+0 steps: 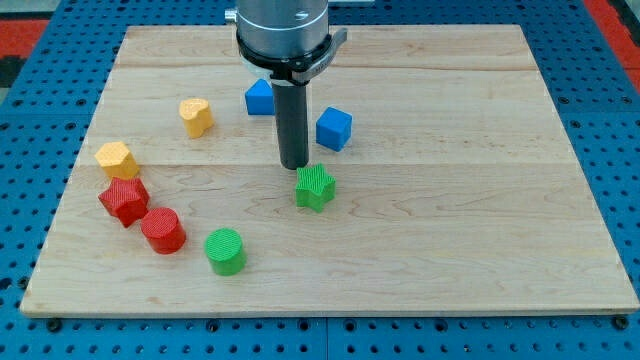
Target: Slide the blue blocks towards the top right
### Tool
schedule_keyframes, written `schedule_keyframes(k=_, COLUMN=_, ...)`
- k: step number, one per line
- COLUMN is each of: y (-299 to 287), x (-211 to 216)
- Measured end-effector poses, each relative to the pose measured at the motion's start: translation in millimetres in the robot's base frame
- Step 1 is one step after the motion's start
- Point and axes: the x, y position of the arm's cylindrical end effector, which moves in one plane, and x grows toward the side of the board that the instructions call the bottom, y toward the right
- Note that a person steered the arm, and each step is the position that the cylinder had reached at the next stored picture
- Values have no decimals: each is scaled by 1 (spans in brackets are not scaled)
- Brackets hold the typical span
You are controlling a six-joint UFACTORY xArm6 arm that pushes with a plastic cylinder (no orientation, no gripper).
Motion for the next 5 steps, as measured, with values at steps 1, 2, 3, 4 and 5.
schedule_keyframes(k=1, y=-7, x=5)
schedule_keyframes(k=2, y=-27, x=28)
schedule_keyframes(k=3, y=-43, x=28)
schedule_keyframes(k=4, y=-47, x=26)
schedule_keyframes(k=5, y=-47, x=18)
